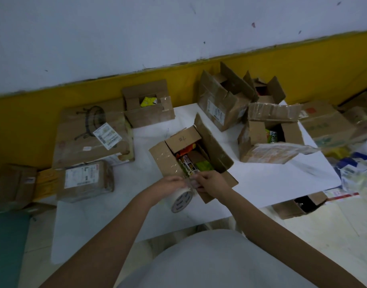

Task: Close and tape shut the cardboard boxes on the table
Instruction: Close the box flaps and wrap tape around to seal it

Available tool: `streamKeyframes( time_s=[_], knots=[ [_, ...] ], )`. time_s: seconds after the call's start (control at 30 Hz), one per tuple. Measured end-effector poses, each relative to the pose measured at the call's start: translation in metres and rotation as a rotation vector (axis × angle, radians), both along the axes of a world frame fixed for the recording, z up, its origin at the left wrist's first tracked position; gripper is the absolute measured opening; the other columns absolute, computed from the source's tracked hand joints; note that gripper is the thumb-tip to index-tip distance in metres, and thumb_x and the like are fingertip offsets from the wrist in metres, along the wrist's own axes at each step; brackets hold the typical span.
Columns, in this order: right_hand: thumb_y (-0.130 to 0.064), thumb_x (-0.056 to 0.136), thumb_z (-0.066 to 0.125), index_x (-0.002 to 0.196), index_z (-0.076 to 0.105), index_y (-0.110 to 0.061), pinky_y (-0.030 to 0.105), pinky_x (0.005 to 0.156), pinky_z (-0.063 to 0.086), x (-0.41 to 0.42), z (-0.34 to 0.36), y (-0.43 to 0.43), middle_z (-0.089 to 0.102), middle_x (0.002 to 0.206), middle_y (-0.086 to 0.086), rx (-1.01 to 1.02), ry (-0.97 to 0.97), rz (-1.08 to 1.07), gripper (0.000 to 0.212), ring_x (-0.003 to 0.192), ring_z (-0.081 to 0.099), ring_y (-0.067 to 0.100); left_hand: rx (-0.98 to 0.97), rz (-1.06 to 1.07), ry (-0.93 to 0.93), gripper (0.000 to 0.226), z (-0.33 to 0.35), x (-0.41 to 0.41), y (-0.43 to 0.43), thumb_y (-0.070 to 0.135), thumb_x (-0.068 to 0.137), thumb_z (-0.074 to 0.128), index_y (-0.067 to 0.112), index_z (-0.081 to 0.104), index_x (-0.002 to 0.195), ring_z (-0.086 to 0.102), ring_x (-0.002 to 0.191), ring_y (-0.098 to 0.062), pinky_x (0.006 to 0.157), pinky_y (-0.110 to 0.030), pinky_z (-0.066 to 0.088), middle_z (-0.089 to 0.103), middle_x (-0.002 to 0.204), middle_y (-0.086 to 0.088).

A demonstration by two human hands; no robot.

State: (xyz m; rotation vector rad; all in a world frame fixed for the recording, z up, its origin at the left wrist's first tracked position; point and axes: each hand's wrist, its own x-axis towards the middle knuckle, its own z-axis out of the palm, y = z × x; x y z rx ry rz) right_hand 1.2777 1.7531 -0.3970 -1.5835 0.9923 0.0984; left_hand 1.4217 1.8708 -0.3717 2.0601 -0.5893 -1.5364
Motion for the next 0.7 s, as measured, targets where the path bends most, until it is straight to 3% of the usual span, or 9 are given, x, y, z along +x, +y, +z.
streamKeyframes(
  time_s=[0.23, 0.37, 0.43, 0.5, 0.6, 0.7],
  knots=[
    [-0.024, 0.1, 0.054, 0.11, 0.07, -0.015, 0.032, 0.078, 0.061, 0.006, -0.003, -0.001, 0.072, 0.091, 0.006, -0.104, 0.014, -0.03, 0.021, 0.082, 0.071, 0.019, -0.056, -0.092, -0.135, 0.034, -0.003, 0.0, -0.005, 0.046, 0.094, 0.058, 0.02, 0.072, 0.11, 0.06, 0.087, -0.012, 0.068, -0.024, 0.045, 0.066, 0.104, -0.002],
    [-0.025, 0.1, 0.054, 0.102, 0.072, -0.014, 0.017, 0.068, 0.056, 0.006, 0.0, 0.002, 0.071, 0.088, 0.004, -0.099, -0.012, -0.014, 0.021, 0.075, 0.067, 0.011, -0.075, -0.024, -0.295, 0.034, -0.012, 0.002, 0.002, 0.054, 0.084, 0.067, 0.024, 0.072, 0.098, 0.064, 0.093, -0.018, 0.074, -0.033, 0.052, 0.069, 0.101, -0.002],
    [-0.028, 0.1, 0.054, 0.098, 0.073, -0.012, 0.017, 0.066, 0.053, 0.008, -0.003, 0.003, 0.071, 0.088, 0.004, -0.157, 0.011, 0.039, 0.025, 0.075, 0.066, 0.011, 0.002, 0.032, -0.326, 0.044, -0.017, 0.004, 0.004, 0.065, 0.074, 0.07, 0.03, 0.071, 0.101, 0.059, 0.099, -0.016, 0.069, -0.024, 0.048, 0.065, 0.11, -0.002],
    [-0.028, 0.1, 0.054, 0.096, 0.074, -0.013, 0.013, 0.06, 0.046, 0.009, -0.007, 0.003, 0.07, 0.086, 0.002, -0.187, 0.038, 0.071, 0.025, 0.071, 0.062, 0.007, 0.068, 0.022, -0.325, 0.055, -0.02, 0.005, 0.004, 0.07, 0.07, 0.069, 0.034, 0.069, 0.111, 0.05, 0.112, -0.018, 0.077, -0.021, 0.043, 0.059, 0.123, -0.006],
    [-0.027, 0.1, 0.055, 0.093, 0.073, -0.01, 0.011, 0.058, 0.038, 0.01, -0.009, 0.003, 0.066, 0.078, -0.001, -0.194, 0.049, 0.077, 0.026, 0.067, 0.057, 0.003, 0.141, 0.02, -0.279, 0.071, -0.022, 0.007, 0.003, 0.081, 0.058, 0.068, 0.037, 0.066, 0.115, 0.045, 0.126, -0.025, 0.097, -0.03, 0.043, 0.058, 0.128, -0.003],
    [-0.024, 0.099, 0.056, 0.093, 0.073, -0.005, 0.014, 0.063, 0.042, 0.012, -0.009, 0.005, 0.067, 0.082, 0.005, -0.214, 0.052, 0.114, 0.027, 0.071, 0.059, 0.009, 0.13, 0.047, -0.152, 0.074, -0.021, 0.01, 0.002, 0.077, 0.051, 0.074, 0.03, 0.07, 0.108, 0.064, 0.104, -0.02, 0.096, -0.04, 0.053, 0.071, 0.109, 0.002]
  ],
)
